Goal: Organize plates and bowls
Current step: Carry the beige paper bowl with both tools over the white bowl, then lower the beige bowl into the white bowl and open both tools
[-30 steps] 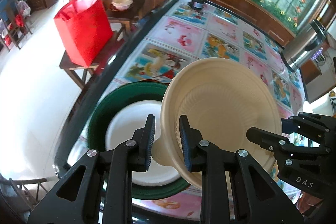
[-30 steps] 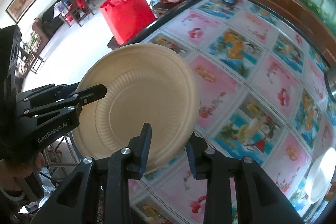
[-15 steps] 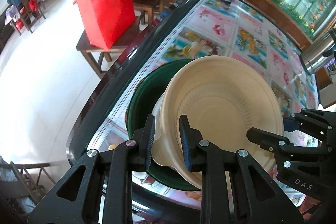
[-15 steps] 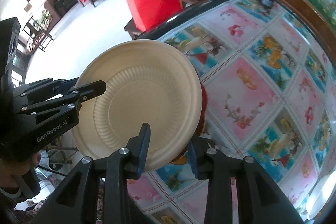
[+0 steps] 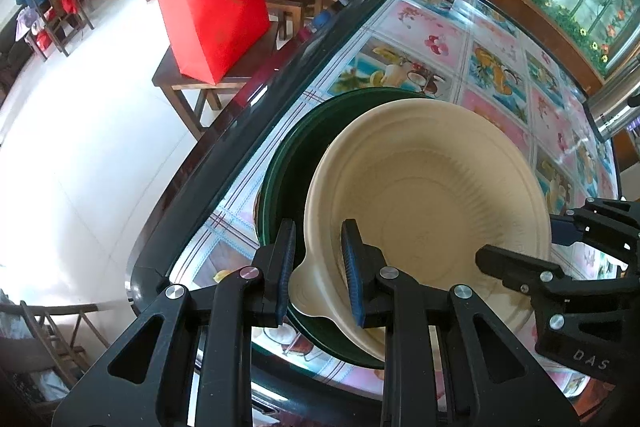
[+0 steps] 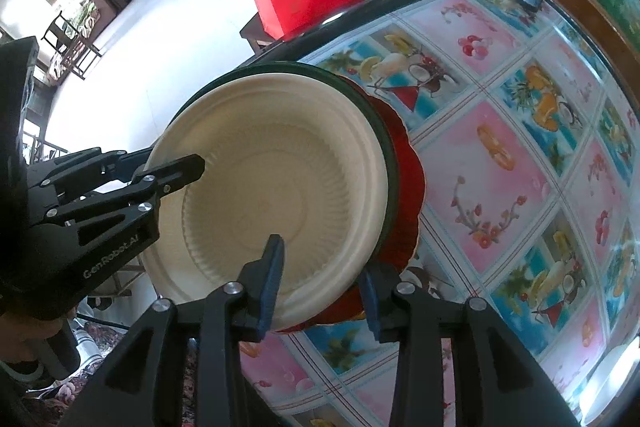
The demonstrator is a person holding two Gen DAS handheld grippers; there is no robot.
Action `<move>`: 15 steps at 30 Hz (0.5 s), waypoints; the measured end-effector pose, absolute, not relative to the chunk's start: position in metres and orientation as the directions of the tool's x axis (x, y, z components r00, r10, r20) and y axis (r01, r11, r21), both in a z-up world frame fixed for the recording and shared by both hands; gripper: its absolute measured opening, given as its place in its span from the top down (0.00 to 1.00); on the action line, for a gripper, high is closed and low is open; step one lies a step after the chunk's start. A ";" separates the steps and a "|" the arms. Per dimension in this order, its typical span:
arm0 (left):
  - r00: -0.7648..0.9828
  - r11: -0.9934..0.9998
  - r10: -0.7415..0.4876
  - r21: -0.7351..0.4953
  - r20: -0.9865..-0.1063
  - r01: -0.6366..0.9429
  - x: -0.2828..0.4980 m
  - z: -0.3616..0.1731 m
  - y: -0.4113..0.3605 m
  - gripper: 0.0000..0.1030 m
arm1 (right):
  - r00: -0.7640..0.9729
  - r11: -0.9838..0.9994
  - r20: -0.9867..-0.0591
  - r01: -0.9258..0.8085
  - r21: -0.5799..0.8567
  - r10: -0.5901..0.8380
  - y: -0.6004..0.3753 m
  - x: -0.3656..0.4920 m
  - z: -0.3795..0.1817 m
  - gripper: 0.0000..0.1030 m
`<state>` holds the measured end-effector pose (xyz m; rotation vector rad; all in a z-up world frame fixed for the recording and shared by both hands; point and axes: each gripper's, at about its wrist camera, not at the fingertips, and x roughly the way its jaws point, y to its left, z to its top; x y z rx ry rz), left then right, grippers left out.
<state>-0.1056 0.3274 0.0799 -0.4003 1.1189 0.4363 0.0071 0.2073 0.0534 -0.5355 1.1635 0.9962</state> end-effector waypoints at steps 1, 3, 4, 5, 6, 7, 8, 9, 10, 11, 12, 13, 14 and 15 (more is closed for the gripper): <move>0.373 0.846 0.133 -0.091 -0.918 -0.525 -0.106 0.080 0.328 0.77 | 0.065 0.488 -0.929 -0.863 0.130 0.363 0.208 0.006 0.054 0.60; 0.376 0.845 0.131 -0.095 -0.918 -0.527 -0.107 0.079 0.328 0.77 | 0.073 0.486 -0.932 -0.866 0.117 0.355 0.209 0.004 0.055 0.59; 0.376 0.844 0.132 -0.095 -0.917 -0.528 -0.107 0.078 0.328 0.77 | 0.079 0.485 -0.933 -0.868 0.109 0.352 0.209 0.003 0.055 0.58; 0.377 0.844 0.133 -0.095 -0.917 -0.528 -0.107 0.079 0.328 0.77 | 0.082 0.482 -0.932 -0.870 0.106 0.352 0.209 0.002 0.057 0.57; 0.378 0.843 0.134 -0.095 -0.916 -0.530 -0.108 0.079 0.328 0.76 | 0.081 0.481 -0.932 -0.870 0.106 0.353 0.209 0.003 0.057 0.55; 0.380 0.843 0.135 -0.096 -0.915 -0.529 -0.108 0.080 0.328 0.76 | 0.081 0.480 -0.933 -0.871 0.105 0.351 0.209 0.003 0.058 0.54; 0.378 0.843 0.137 -0.093 -0.916 -0.529 -0.108 0.079 0.328 0.76 | 0.085 0.479 -0.932 -0.872 0.101 0.352 0.209 0.003 0.059 0.53; 0.377 0.844 0.138 -0.090 -0.916 -0.528 -0.108 0.079 0.327 0.76 | 0.088 0.479 -0.931 -0.872 0.100 0.354 0.209 0.003 0.060 0.52; 0.375 0.846 0.143 -0.083 -0.916 -0.527 -0.108 0.080 0.327 0.76 | 0.089 0.480 -0.930 -0.871 0.101 0.356 0.208 0.003 0.061 0.51; 0.376 0.847 0.147 -0.080 -0.915 -0.526 -0.108 0.081 0.326 0.75 | 0.090 0.482 -0.930 -0.871 0.100 0.357 0.208 0.004 0.062 0.51; 0.379 0.848 0.148 -0.080 -0.913 -0.523 -0.108 0.082 0.326 0.72 | 0.093 0.484 -0.929 -0.870 0.099 0.358 0.207 0.004 0.062 0.51; 0.383 0.849 0.147 -0.082 -0.912 -0.522 -0.107 0.083 0.325 0.71 | 0.093 0.485 -0.929 -0.869 0.100 0.358 0.207 0.005 0.063 0.50; 0.386 0.849 0.149 -0.083 -0.910 -0.522 -0.107 0.085 0.324 0.69 | 0.093 0.486 -0.928 -0.868 0.101 0.360 0.206 0.005 0.064 0.50; 0.391 0.849 0.155 -0.081 -0.907 -0.522 -0.108 0.088 0.324 0.67 | 0.093 0.488 -0.927 -0.867 0.104 0.362 0.205 0.006 0.064 0.50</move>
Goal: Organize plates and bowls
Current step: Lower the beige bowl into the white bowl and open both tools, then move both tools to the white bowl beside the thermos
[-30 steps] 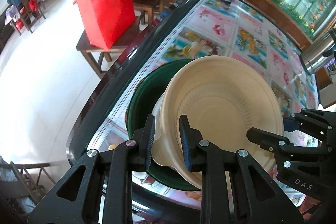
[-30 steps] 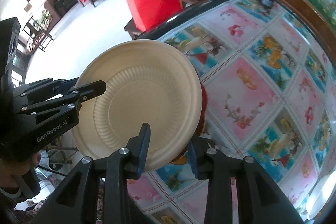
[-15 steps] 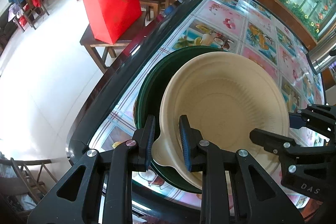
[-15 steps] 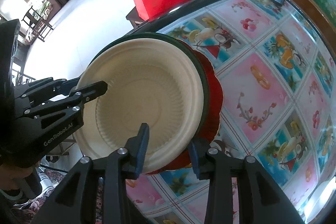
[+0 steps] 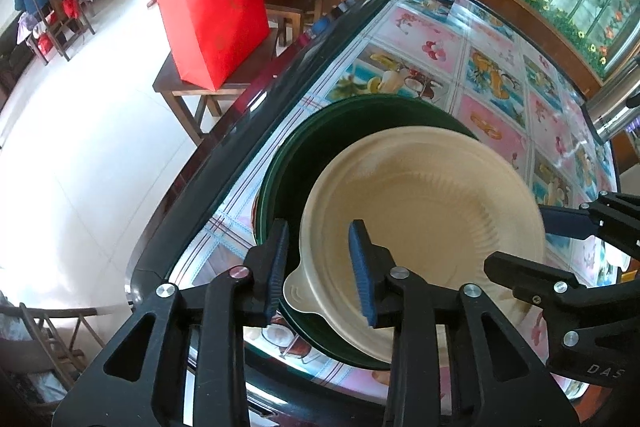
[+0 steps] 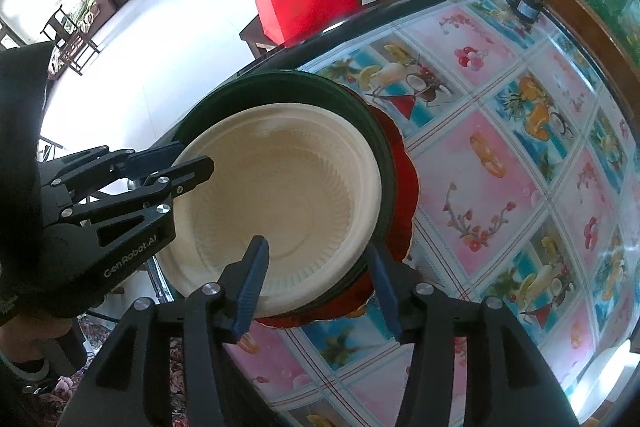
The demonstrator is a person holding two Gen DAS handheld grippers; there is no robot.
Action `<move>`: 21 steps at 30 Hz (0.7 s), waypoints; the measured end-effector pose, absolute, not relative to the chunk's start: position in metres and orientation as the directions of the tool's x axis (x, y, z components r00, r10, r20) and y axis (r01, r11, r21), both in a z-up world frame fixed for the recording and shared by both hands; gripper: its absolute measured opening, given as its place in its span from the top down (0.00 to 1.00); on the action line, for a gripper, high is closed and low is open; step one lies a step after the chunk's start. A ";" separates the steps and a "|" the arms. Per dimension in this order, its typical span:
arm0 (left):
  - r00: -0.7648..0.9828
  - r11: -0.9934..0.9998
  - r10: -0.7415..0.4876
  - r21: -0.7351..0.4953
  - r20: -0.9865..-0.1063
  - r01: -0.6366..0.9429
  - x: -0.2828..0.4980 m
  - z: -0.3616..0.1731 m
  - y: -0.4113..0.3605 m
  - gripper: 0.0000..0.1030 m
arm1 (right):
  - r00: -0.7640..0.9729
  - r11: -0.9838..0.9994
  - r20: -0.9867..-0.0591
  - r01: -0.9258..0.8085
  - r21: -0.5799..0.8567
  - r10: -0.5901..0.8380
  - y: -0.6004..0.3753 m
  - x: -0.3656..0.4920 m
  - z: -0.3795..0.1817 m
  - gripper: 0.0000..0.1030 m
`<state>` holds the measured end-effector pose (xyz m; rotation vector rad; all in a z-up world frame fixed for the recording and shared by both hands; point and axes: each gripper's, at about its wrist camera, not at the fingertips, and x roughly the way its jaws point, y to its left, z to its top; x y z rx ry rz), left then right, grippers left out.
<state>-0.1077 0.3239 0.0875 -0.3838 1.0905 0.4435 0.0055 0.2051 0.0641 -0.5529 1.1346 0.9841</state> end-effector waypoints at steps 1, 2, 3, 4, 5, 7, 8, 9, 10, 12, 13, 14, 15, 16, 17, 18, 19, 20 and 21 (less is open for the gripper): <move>0.396 0.850 0.163 -0.075 -0.904 -0.521 -0.108 0.090 0.324 0.66 | 0.094 0.490 -0.926 -0.866 0.105 0.365 0.204 0.006 0.065 0.49; 0.404 0.851 0.175 -0.068 -0.898 -0.520 -0.108 0.093 0.323 0.60 | 0.095 0.491 -0.926 -0.865 0.106 0.366 0.203 0.006 0.066 0.49; 0.411 0.852 0.186 -0.063 -0.892 -0.520 -0.108 0.097 0.323 0.50 | 0.095 0.492 -0.925 -0.864 0.108 0.369 0.202 0.007 0.067 0.48; 0.421 0.851 0.201 -0.056 -0.884 -0.522 -0.108 0.102 0.323 0.46 | 0.094 0.494 -0.923 -0.862 0.112 0.373 0.200 0.007 0.067 0.47; 0.432 0.851 0.209 -0.054 -0.877 -0.522 -0.109 0.106 0.323 0.44 | 0.090 0.496 -0.921 -0.860 0.121 0.379 0.198 0.008 0.068 0.47; 0.441 0.853 0.224 -0.044 -0.869 -0.521 -0.107 0.112 0.322 0.44 | 0.084 0.501 -0.917 -0.855 0.134 0.390 0.195 0.009 0.070 0.45; 0.444 0.853 0.228 -0.042 -0.867 -0.520 -0.106 0.115 0.322 0.44 | 0.087 0.505 -0.916 -0.852 0.135 0.392 0.193 0.010 0.071 0.45; 0.449 0.854 0.228 -0.044 -0.864 -0.519 -0.105 0.117 0.321 0.44 | 0.090 0.510 -0.915 -0.850 0.136 0.394 0.191 0.010 0.072 0.44; 0.455 0.856 0.228 -0.045 -0.861 -0.515 -0.104 0.120 0.320 0.44 | 0.093 0.513 -0.913 -0.848 0.136 0.396 0.189 0.011 0.073 0.43; 0.460 0.862 0.227 -0.044 -0.858 -0.506 -0.099 0.123 0.316 0.44 | 0.100 0.521 -0.911 -0.843 0.136 0.399 0.184 0.012 0.075 0.42; 0.466 0.866 0.222 -0.046 -0.857 -0.498 -0.097 0.125 0.313 0.44 | 0.104 0.526 -0.910 -0.839 0.137 0.402 0.181 0.013 0.076 0.41; 0.471 0.871 0.217 -0.048 -0.855 -0.489 -0.094 0.127 0.310 0.44 | 0.108 0.533 -0.908 -0.835 0.138 0.405 0.177 0.014 0.077 0.41; 0.473 0.874 0.215 -0.048 -0.854 -0.484 -0.092 0.128 0.307 0.44 | 0.113 0.541 -0.907 -0.830 0.138 0.405 0.173 0.016 0.077 0.40; 0.479 0.881 0.207 -0.050 -0.853 -0.471 -0.087 0.129 0.301 0.44 | 0.120 0.550 -0.907 -0.824 0.136 0.405 0.169 0.018 0.077 0.38; 0.484 0.886 0.201 -0.053 -0.852 -0.461 -0.084 0.130 0.297 0.44 | 0.126 0.560 -0.906 -0.817 0.136 0.405 0.163 0.020 0.078 0.38; 0.488 0.891 0.196 -0.053 -0.850 -0.450 -0.080 0.131 0.292 0.44 | 0.133 0.572 -0.904 -0.808 0.138 0.406 0.157 0.022 0.079 0.38; 0.492 0.897 0.191 -0.053 -0.849 -0.439 -0.076 0.132 0.287 0.44 | 0.137 0.582 -0.903 -0.801 0.141 0.407 0.152 0.025 0.079 0.38; 0.496 0.903 0.183 -0.054 -0.849 -0.426 -0.072 0.133 0.281 0.44 | 0.142 0.594 -0.901 -0.792 0.145 0.409 0.146 0.027 0.080 0.38; 0.500 0.908 0.176 -0.057 -0.848 -0.415 -0.069 0.134 0.275 0.44 | 0.146 0.603 -0.900 -0.784 0.147 0.410 0.140 0.029 0.080 0.38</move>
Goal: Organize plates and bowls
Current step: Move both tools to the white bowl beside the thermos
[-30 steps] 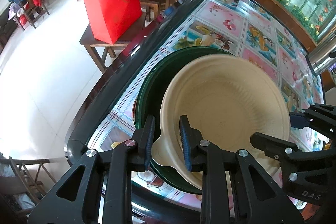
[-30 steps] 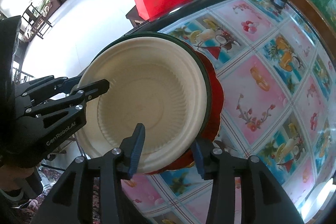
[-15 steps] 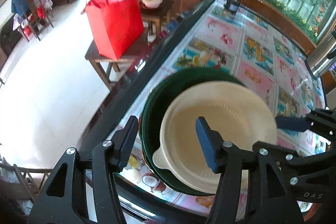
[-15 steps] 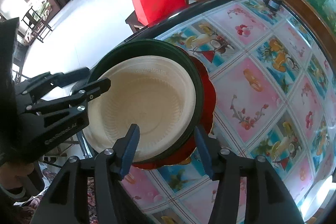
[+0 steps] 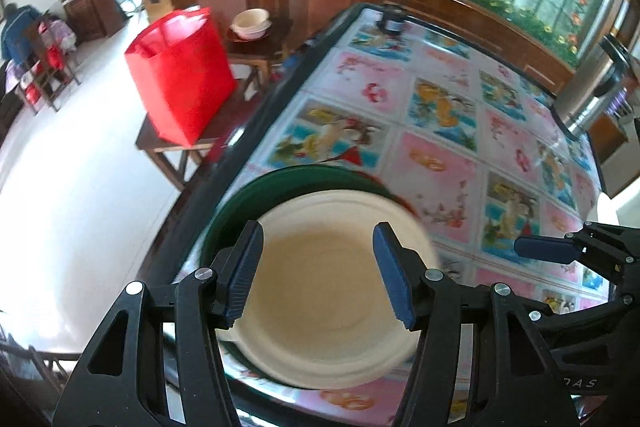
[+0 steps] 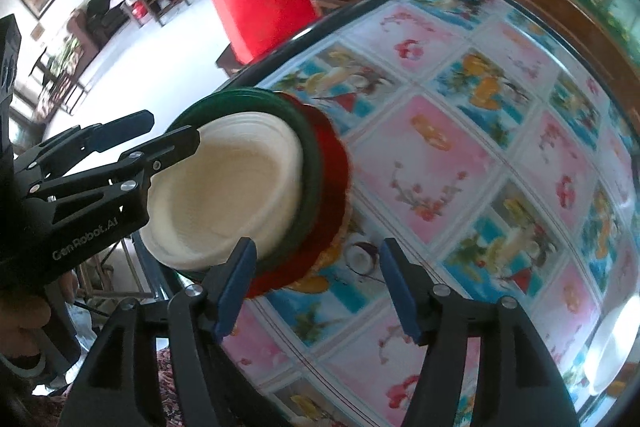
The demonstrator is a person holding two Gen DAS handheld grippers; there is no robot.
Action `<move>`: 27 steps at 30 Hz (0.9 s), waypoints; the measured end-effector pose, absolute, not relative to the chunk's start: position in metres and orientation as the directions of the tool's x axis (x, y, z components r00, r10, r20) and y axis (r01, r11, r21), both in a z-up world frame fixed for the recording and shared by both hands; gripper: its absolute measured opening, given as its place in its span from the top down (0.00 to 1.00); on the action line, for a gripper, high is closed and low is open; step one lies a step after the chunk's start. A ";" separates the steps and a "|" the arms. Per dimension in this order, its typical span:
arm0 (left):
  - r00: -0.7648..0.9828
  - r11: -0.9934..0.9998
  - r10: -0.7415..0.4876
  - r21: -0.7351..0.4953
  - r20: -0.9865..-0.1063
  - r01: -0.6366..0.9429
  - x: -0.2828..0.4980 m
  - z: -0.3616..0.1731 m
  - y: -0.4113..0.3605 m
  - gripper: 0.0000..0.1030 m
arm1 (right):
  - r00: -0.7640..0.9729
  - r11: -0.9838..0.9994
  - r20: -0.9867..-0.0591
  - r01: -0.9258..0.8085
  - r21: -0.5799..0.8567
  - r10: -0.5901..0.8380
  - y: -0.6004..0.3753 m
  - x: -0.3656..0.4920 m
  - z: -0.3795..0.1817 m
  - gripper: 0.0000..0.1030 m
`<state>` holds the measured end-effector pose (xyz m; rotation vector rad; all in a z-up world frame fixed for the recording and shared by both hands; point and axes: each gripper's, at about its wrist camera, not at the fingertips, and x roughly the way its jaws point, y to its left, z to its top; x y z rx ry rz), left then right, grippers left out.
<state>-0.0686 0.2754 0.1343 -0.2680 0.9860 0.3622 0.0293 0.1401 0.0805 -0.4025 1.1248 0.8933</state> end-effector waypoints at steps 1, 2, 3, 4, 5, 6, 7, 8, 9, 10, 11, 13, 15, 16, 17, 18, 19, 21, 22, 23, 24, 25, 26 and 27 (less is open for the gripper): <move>0.506 0.916 0.165 -0.058 -0.847 -0.397 -0.063 0.135 0.268 0.44 | 0.155 0.617 -0.899 -0.773 0.148 0.409 0.132 0.032 0.081 0.37; 0.508 0.920 0.161 -0.057 -0.846 -0.387 -0.060 0.136 0.263 0.44 | 0.161 0.628 -0.899 -0.764 0.149 0.408 0.126 0.035 0.081 0.37; 0.511 0.926 0.156 -0.055 -0.846 -0.373 -0.056 0.136 0.256 0.44 | 0.166 0.639 -0.898 -0.754 0.151 0.408 0.120 0.037 0.082 0.37; 0.512 0.932 0.147 -0.055 -0.846 -0.358 -0.051 0.136 0.249 0.44 | 0.171 0.652 -0.897 -0.743 0.153 0.407 0.112 0.040 0.081 0.37; 0.515 0.939 0.133 -0.058 -0.847 -0.338 -0.046 0.137 0.240 0.44 | 0.177 0.665 -0.897 -0.731 0.155 0.404 0.104 0.043 0.081 0.37; 0.518 0.944 0.124 -0.060 -0.846 -0.323 -0.041 0.137 0.233 0.44 | 0.181 0.676 -0.897 -0.720 0.157 0.402 0.097 0.046 0.081 0.36; 0.521 0.950 0.115 -0.059 -0.846 -0.307 -0.037 0.137 0.225 0.44 | 0.187 0.691 -0.898 -0.705 0.161 0.399 0.088 0.049 0.080 0.36; 0.522 0.954 0.109 -0.059 -0.846 -0.294 -0.033 0.137 0.218 0.44 | 0.191 0.700 -0.898 -0.696 0.162 0.397 0.081 0.051 0.080 0.36; 0.523 0.959 0.099 -0.059 -0.847 -0.276 -0.028 0.136 0.209 0.44 | 0.196 0.713 -0.898 -0.682 0.163 0.394 0.072 0.053 0.079 0.36; 0.522 0.964 0.087 -0.060 -0.848 -0.258 -0.023 0.135 0.201 0.44 | 0.202 0.727 -0.899 -0.667 0.165 0.389 0.063 0.056 0.078 0.36; 0.522 0.968 0.078 -0.061 -0.850 -0.244 -0.020 0.135 0.194 0.44 | 0.208 0.740 -0.899 -0.652 0.167 0.386 0.054 0.059 0.077 0.36; 0.520 0.977 0.057 -0.061 -0.852 -0.206 -0.011 0.134 0.175 0.44 | 0.219 0.765 -0.898 -0.621 0.173 0.381 0.035 0.064 0.075 0.35; 0.519 0.983 0.037 -0.061 -0.854 -0.171 -0.002 0.131 0.155 0.44 | 0.230 0.792 -0.899 -0.583 0.179 0.372 0.013 0.070 0.072 0.35; 0.517 0.986 0.026 -0.062 -0.855 -0.154 0.003 0.130 0.146 0.44 | 0.234 0.802 -0.899 -0.570 0.181 0.369 0.004 0.072 0.071 0.35; 0.515 0.988 0.018 -0.063 -0.857 -0.139 0.007 0.130 0.138 0.44 | 0.240 0.814 -0.899 -0.552 0.184 0.366 -0.007 0.075 0.069 0.35; 0.512 0.990 0.009 -0.063 -0.859 -0.124 0.011 0.128 0.128 0.44 | 0.244 0.823 -0.900 -0.536 0.186 0.362 -0.016 0.077 0.068 0.34; 0.510 0.992 -0.001 -0.064 -0.860 -0.107 0.016 0.127 0.119 0.44 | 0.250 0.834 -0.900 -0.519 0.187 0.357 -0.028 0.080 0.067 0.34; 0.506 0.995 -0.023 -0.068 -0.862 -0.070 0.025 0.126 0.098 0.44 | 0.261 0.854 -0.900 -0.484 0.190 0.348 -0.049 0.085 0.065 0.34; 0.505 0.996 -0.034 -0.069 -0.862 -0.050 0.029 0.125 0.086 0.44 | 0.268 0.865 -0.900 -0.465 0.190 0.343 -0.061 0.087 0.064 0.34; 0.505 0.997 -0.044 -0.069 -0.862 -0.031 0.033 0.125 0.075 0.44 | 0.275 0.874 -0.900 -0.447 0.191 0.337 -0.073 0.090 0.064 0.34; 0.503 0.998 -0.052 -0.068 -0.863 -0.014 0.037 0.124 0.065 0.44 | 0.281 0.882 -0.900 -0.431 0.191 0.332 -0.083 0.092 0.063 0.34; 0.499 0.998 -0.064 -0.069 -0.864 0.009 0.043 0.123 0.051 0.44 | 0.287 0.891 -0.901 -0.412 0.191 0.326 -0.095 0.094 0.062 0.33; 0.496 0.997 -0.072 -0.070 -0.865 0.023 0.046 0.122 0.042 0.44 | 0.294 0.899 -0.901 -0.394 0.191 0.319 -0.106 0.096 0.062 0.33; 0.494 0.997 -0.079 -0.070 -0.866 0.036 0.049 0.122 0.033 0.44 | 0.299 0.907 -0.901 -0.377 0.190 0.313 -0.117 0.099 0.061 0.33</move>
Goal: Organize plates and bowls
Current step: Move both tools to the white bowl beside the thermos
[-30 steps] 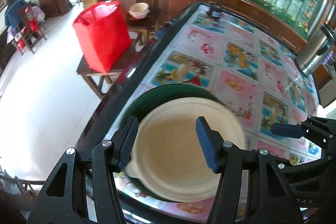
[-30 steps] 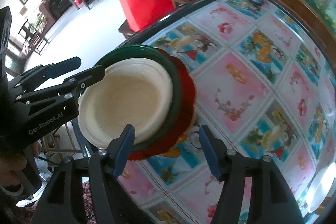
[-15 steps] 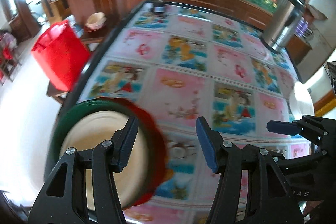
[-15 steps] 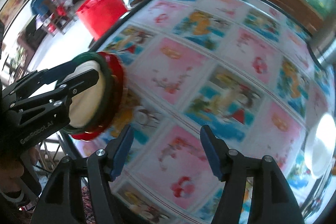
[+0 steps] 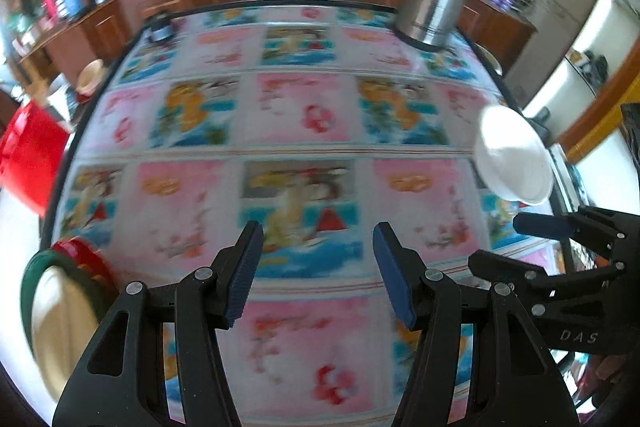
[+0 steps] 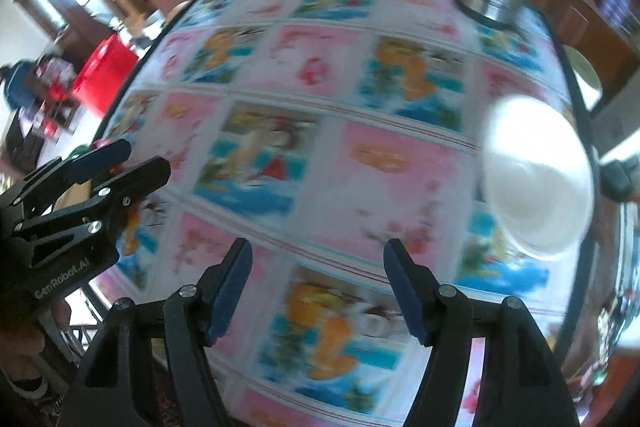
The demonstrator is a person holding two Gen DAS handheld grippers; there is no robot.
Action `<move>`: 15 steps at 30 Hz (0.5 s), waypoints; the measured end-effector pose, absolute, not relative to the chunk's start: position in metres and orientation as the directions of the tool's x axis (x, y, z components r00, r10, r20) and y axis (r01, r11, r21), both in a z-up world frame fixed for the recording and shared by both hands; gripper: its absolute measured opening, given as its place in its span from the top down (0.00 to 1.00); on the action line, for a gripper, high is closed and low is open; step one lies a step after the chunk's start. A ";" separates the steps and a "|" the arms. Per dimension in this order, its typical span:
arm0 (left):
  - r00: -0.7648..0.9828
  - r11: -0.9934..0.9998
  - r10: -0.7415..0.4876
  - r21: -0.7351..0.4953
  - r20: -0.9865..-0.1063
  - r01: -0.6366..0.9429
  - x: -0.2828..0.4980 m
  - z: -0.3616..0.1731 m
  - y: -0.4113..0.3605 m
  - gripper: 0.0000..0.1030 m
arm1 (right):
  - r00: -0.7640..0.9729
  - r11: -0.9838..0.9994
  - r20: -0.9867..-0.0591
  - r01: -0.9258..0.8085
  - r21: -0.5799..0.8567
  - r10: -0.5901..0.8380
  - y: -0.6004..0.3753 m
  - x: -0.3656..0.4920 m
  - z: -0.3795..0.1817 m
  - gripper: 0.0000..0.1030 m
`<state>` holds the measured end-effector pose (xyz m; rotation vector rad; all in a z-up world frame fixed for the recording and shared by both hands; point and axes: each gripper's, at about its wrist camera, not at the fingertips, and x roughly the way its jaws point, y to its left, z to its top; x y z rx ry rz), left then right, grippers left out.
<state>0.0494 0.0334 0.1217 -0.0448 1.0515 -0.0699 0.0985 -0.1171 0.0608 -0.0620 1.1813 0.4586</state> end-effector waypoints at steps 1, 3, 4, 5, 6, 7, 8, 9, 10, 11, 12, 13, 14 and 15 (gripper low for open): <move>0.493 0.996 -0.088 -0.071 -0.866 0.053 0.054 0.121 0.022 0.44 | 0.304 0.914 -0.902 -0.358 0.190 0.307 -0.129 0.101 0.060 0.33; 0.490 0.994 -0.104 -0.075 -0.865 0.079 0.060 0.120 0.003 0.44 | 0.313 0.926 -0.902 -0.323 0.193 0.297 -0.150 0.106 0.059 0.33; 0.488 0.993 -0.112 -0.078 -0.866 0.091 0.064 0.119 -0.006 0.44 | 0.317 0.932 -0.902 -0.306 0.196 0.294 -0.162 0.108 0.059 0.33; 0.486 0.992 -0.118 -0.080 -0.866 0.099 0.068 0.117 -0.014 0.44 | 0.321 0.936 -0.901 -0.290 0.200 0.292 -0.174 0.110 0.059 0.33; 0.483 0.991 -0.124 -0.082 -0.867 0.108 0.073 0.116 -0.023 0.44 | 0.327 0.940 -0.900 -0.275 0.200 0.287 -0.184 0.111 0.058 0.32; 0.481 0.990 -0.131 -0.084 -0.867 0.117 0.077 0.115 -0.031 0.44 | 0.333 0.945 -0.900 -0.258 0.199 0.280 -0.195 0.113 0.057 0.32; 0.477 0.988 -0.137 -0.086 -0.868 0.128 0.082 0.114 -0.041 0.44 | 0.340 0.950 -0.900 -0.241 0.198 0.274 -0.205 0.114 0.056 0.32; 0.475 0.987 -0.141 -0.086 -0.868 0.136 0.085 0.113 -0.048 0.44 | 0.344 0.954 -0.900 -0.226 0.198 0.268 -0.215 0.116 0.055 0.32; 0.475 0.986 -0.145 -0.085 -0.868 0.144 0.088 0.112 -0.055 0.44 | 0.348 0.957 -0.900 -0.210 0.197 0.262 -0.225 0.118 0.054 0.31; 0.474 0.985 -0.147 -0.084 -0.868 0.152 0.091 0.111 -0.061 0.44 | 0.353 0.961 -0.901 -0.194 0.196 0.254 -0.235 0.120 0.052 0.31; 0.472 0.984 -0.149 -0.083 -0.869 0.158 0.094 0.111 -0.066 0.44 | 0.356 0.964 -0.901 -0.180 0.195 0.249 -0.243 0.122 0.050 0.31; 0.471 0.983 -0.152 -0.082 -0.869 0.166 0.098 0.110 -0.073 0.44 | 0.359 0.966 -0.900 -0.164 0.198 0.245 -0.251 0.124 0.048 0.31; 0.470 0.982 -0.153 -0.080 -0.869 0.171 0.101 0.109 -0.079 0.44 | 0.360 0.968 -0.901 -0.151 0.201 0.244 -0.259 0.125 0.046 0.31; 0.467 0.981 -0.154 -0.080 -0.871 0.174 0.104 0.108 -0.083 0.45 | 0.361 0.969 -0.901 -0.139 0.202 0.240 -0.266 0.127 0.044 0.31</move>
